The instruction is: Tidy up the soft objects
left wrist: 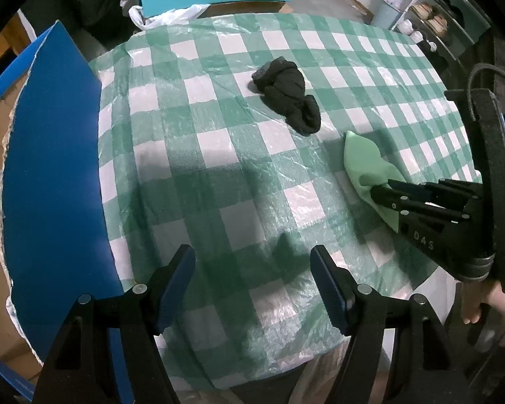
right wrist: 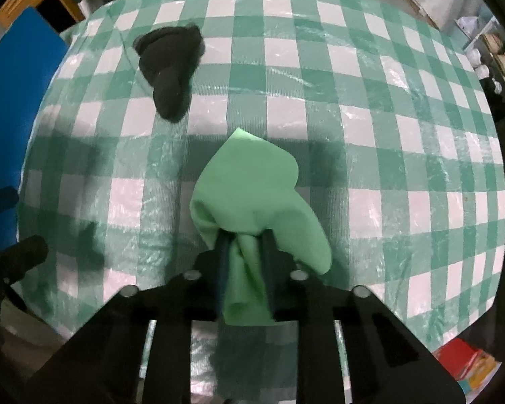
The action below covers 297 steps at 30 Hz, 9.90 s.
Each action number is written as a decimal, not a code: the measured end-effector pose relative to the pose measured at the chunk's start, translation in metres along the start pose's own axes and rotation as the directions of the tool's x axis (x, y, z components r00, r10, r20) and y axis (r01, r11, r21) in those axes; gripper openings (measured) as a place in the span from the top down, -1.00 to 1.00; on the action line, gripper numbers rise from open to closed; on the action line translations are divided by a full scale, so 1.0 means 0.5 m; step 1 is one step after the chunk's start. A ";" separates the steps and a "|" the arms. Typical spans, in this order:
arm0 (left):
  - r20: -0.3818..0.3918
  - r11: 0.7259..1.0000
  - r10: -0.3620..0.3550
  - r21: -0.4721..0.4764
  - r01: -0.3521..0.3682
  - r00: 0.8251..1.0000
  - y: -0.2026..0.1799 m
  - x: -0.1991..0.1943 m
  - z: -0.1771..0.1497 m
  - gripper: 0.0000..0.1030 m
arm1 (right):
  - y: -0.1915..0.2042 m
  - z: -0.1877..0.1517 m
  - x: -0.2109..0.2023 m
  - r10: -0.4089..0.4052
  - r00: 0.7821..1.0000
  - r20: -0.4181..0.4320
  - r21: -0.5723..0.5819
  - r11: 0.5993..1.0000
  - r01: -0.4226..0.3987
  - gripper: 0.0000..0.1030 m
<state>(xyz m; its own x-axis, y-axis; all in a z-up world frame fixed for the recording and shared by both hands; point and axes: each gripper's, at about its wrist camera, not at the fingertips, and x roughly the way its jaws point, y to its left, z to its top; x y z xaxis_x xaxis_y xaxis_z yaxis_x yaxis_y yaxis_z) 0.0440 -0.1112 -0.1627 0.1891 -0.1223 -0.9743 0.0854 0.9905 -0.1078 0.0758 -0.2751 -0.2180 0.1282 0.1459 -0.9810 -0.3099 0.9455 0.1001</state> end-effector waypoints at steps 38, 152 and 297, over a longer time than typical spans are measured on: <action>0.063 0.977 -0.078 -0.195 0.089 0.995 -0.015 0.081 0.212 -0.60 | -0.092 0.142 -0.088 0.051 0.972 0.229 0.089 0.993 -0.073 0.83; 0.339 0.959 0.135 -0.281 -0.036 0.931 0.353 -0.298 -0.043 0.26 | 0.452 0.160 -0.302 0.280 0.914 0.293 -0.345 0.923 -0.171 0.83; 0.424 0.948 0.304 -0.220 -0.228 0.853 0.191 -0.366 -0.071 -0.78 | 0.291 0.076 -0.360 0.186 0.898 0.398 -0.251 0.964 -0.088 -0.21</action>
